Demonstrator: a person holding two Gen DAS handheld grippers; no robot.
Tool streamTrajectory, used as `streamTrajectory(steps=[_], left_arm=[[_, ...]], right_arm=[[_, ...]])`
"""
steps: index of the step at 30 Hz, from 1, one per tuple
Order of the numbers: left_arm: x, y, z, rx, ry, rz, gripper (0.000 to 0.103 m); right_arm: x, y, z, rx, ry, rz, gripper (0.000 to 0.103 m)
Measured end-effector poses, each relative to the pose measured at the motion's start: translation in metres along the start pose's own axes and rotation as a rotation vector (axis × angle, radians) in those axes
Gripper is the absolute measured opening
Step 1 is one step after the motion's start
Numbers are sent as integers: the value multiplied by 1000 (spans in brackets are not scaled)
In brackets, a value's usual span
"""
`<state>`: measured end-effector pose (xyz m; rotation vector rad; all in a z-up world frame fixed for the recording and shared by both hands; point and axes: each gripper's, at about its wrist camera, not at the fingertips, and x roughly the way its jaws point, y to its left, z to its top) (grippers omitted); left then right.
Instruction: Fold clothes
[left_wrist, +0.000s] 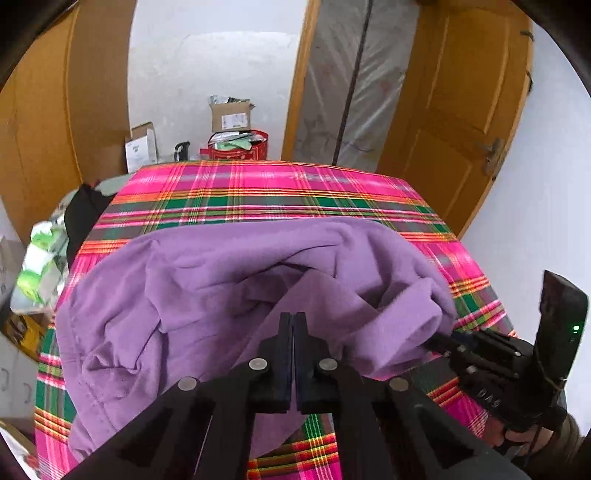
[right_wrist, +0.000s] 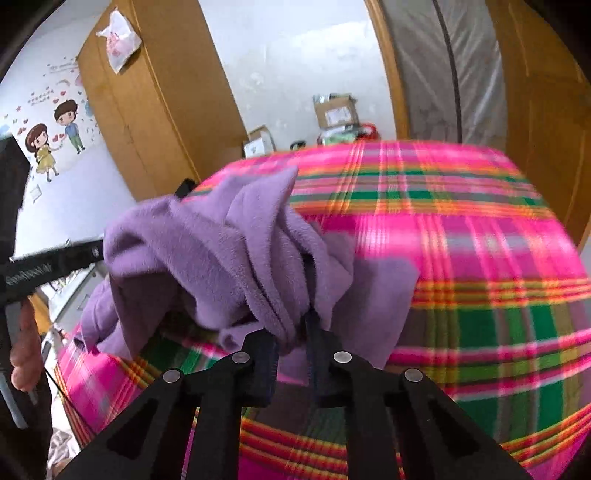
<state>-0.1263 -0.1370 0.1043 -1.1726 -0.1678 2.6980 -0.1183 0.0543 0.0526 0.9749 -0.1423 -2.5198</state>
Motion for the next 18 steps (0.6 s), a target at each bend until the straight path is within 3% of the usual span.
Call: streamTrajectory(steps=[6,12,14,18], left_arm=[[-4,10,2,-51,-19,-3,0],[1,1,-1,-22,4,-53,2],[3,-7,-2,4,12,-54,4],[3,-22,-7,58,15,-102,18]], right_arm=[[-27,-5,30,-20,-109,-52,9],[-59,14,64,-162,-239,-216,8],[-60,18,70,-192,-249,-231,8],[-41,15,70,-193,-186,-272,8]])
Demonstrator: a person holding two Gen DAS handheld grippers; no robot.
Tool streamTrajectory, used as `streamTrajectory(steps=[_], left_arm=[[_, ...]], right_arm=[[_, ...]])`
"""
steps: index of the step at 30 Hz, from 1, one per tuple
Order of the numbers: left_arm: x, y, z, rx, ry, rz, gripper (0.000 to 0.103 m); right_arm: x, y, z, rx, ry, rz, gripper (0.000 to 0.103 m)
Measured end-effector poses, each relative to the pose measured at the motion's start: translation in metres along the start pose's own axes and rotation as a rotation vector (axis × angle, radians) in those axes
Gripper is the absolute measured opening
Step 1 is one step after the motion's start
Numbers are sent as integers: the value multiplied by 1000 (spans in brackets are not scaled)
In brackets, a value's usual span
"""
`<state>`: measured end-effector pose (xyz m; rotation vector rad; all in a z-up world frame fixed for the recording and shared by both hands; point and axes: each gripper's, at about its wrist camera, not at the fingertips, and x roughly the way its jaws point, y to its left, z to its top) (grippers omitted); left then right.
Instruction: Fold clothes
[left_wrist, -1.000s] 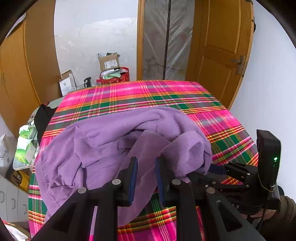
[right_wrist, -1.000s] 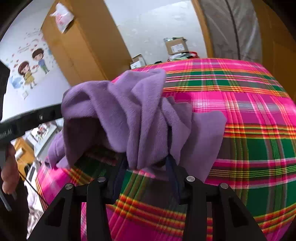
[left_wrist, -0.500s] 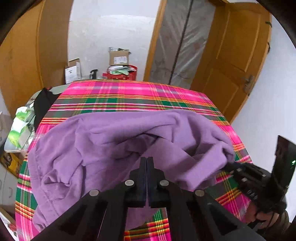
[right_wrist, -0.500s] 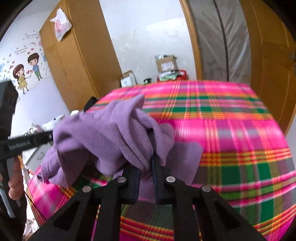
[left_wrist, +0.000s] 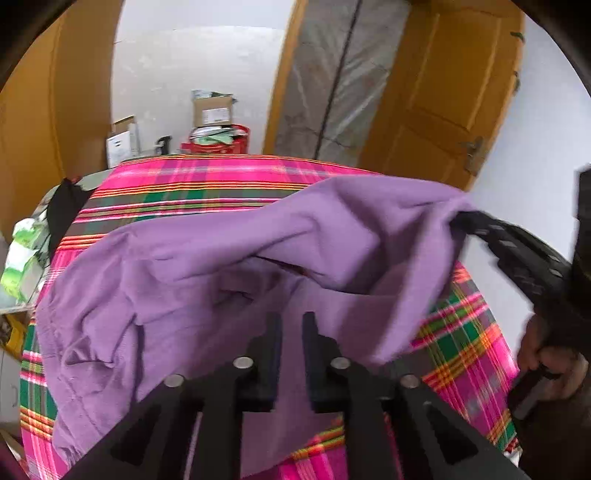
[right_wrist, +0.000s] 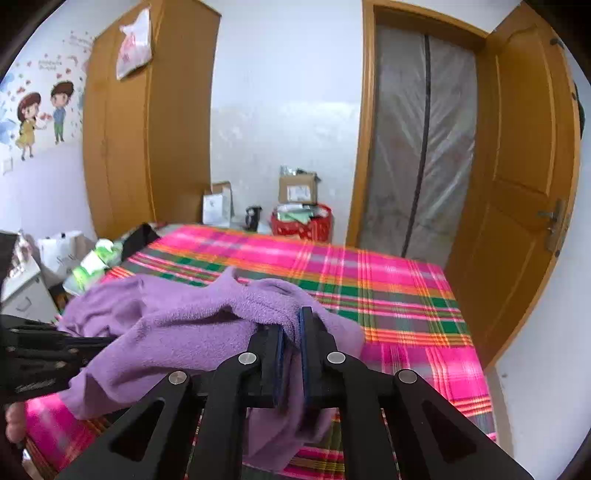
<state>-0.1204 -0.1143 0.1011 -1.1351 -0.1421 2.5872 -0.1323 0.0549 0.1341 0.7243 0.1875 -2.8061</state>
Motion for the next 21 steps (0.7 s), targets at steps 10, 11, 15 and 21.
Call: streamTrajectory(steps=[10,11,15,21], left_arm=[[23,-20,-4,53,56,3,23],[24,-20,-4,45,55,2,23],[22,-16,-5,23,35,-12,23],[18,-1,-1,-71,12,-60,23]], right_arm=[[43,-1,-3,13,81,-4,8],[48,0,-2,13,84,-1,8],[68,3,-2,46,90,50,8],[112,9,-19,115,224,198,9]])
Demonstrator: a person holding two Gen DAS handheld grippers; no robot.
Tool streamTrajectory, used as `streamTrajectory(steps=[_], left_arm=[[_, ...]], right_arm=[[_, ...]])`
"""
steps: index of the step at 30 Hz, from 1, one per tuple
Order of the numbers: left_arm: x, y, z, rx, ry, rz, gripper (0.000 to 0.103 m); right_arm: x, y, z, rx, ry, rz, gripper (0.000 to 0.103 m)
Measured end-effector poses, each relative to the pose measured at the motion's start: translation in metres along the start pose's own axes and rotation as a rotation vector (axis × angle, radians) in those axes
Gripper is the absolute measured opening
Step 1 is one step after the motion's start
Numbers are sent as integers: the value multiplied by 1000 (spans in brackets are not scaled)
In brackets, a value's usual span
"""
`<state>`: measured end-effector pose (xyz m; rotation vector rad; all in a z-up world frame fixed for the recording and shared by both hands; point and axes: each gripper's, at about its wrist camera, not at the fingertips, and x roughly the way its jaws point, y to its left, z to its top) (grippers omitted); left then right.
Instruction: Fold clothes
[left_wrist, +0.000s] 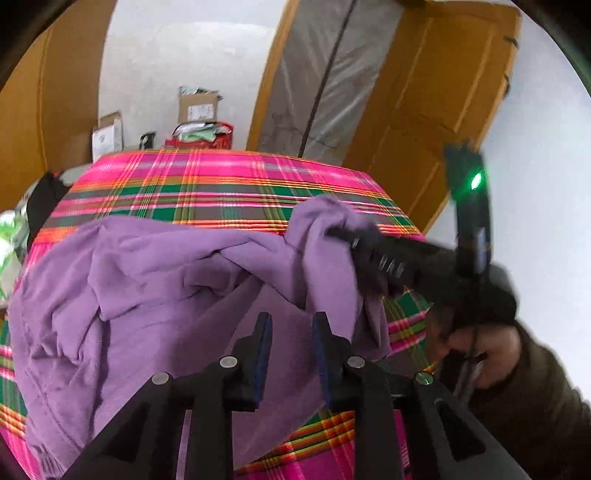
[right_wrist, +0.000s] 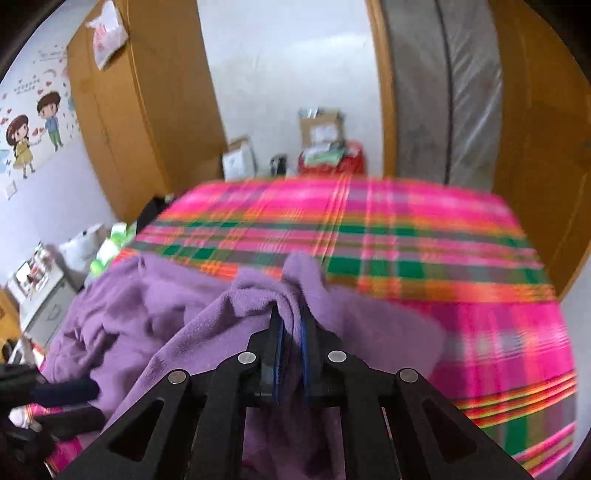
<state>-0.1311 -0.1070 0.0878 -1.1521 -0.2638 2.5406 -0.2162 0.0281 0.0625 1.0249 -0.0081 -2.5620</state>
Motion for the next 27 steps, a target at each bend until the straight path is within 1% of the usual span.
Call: streamTrajectory(steps=[1,2,3,4,6,9,13,15,16,18,20,23,27], left_arm=[[1,1,1,-6,7,-9,23],[3,1,2,-12,10,-9,23],[5,2,2,-14,13,0,23],[7,2,2,-14,20,-1,23],[12,0,1,-14,42,-16,23],[20,-2,-1,-25,72,-33,23],[25,-3,-1,-22,82,-1,23],[26,-4,-2,-17,81,10,23],[27,-4,-2,-14,83,14,23],[28,-5,-2,-17,84,20,23],[31,-6,-3,-21,95,19,23],[33,-7,-6,-14,115,12,23],[32,-12,-8,-12,119,0,23]], right_arm=[[4,1,-3,-10,13,-1,9],[2,2,-5,-14,7,3,9],[1,3,-7,-18,1,8,11],[-1,3,-9,-20,-5,14,15],[-9,1,-10,-9,-9,42,21],[-22,-6,-13,24,-15,68,24],[-44,-15,-23,55,-40,79,29],[-56,-21,-33,83,-71,108,31],[-62,-24,-38,102,-84,124,36],[-65,-27,-48,127,-77,131,42],[-66,-22,-59,94,-60,103,42],[-66,-12,-75,25,-69,39,42],[-61,1,-86,-47,-34,-38,43]])
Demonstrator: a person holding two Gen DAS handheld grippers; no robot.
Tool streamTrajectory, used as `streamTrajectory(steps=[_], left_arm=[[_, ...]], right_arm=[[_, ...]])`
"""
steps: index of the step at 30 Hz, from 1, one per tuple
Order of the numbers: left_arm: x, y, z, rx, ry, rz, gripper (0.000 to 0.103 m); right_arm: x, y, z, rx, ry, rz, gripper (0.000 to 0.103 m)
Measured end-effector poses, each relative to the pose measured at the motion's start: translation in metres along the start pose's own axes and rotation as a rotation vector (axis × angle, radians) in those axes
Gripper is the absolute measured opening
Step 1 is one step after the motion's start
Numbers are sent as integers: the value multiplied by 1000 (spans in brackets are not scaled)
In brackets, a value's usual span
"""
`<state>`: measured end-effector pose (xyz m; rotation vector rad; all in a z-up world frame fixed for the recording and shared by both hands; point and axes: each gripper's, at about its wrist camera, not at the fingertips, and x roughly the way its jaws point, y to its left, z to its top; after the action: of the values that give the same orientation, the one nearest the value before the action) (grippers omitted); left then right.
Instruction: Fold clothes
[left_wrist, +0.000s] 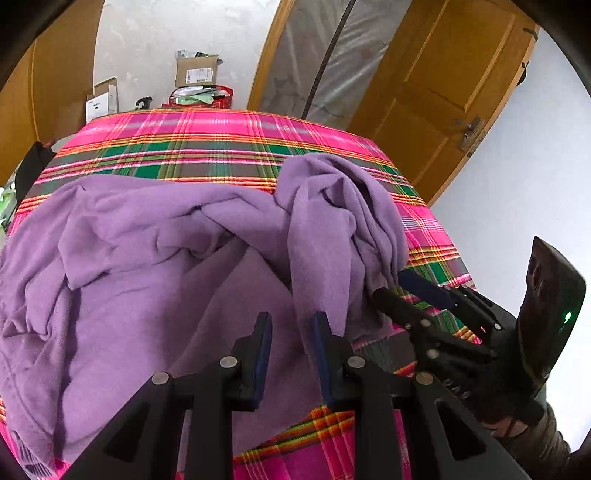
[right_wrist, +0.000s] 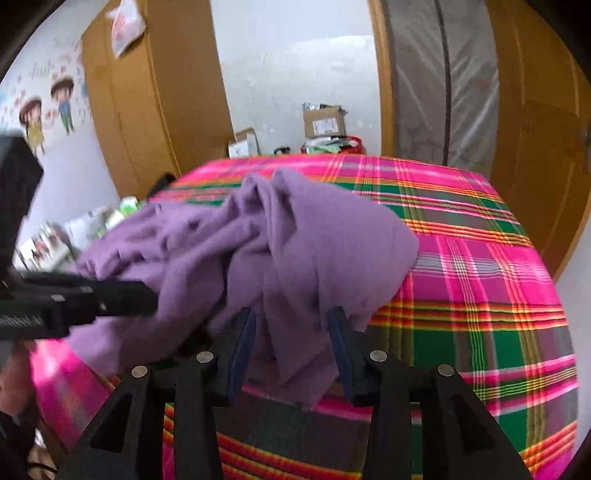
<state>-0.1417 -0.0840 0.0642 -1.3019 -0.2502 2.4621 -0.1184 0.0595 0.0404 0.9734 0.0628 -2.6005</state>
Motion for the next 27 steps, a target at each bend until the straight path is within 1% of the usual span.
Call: streamTrajectory(steps=[1,2,3,8,10,13,16,18,19,20,22,23,25,27], left_arm=[[-3,-2,-1,8,-10,-7,23],[-4,-3,-1,15,-14,-3,23],[-3,-4,-1,22,-13,9,23],[3,-7,-3,28,6,47,23],[5,-11,-5,45,5,57,23],[5,-13,-4,46,8,51,23],[7,-14,-3,31,24,26,23],[11,-16,-3,28,35,27,25],[15,-17,-3,37,40,39,25],[18,-19,-3,43,46,50,25],[23,-21,-2,51,58,70,25],[24,-22,-2,51,59,74,25],[22,-20,-1,33,37,57,22],[18,-15,0,11,2,32,8]], right_arm=[[-2,1,0,-2,-13,-22,43],[-8,0,-2,7,-49,-33,43],[-14,-3,-4,23,-76,-26,43],[2,-9,-10,61,23,-2,43],[8,-6,-12,55,42,32,43],[14,-1,-8,33,44,14,43],[24,-3,-4,31,66,-32,43],[24,-6,-3,38,60,-30,43],[24,-7,-2,43,57,-28,41],[23,-8,-2,41,50,-35,36],[22,-9,-1,39,41,-42,14],[20,-11,0,45,37,-45,11],[15,-16,3,55,22,-52,6],[9,-20,6,64,1,-60,5]])
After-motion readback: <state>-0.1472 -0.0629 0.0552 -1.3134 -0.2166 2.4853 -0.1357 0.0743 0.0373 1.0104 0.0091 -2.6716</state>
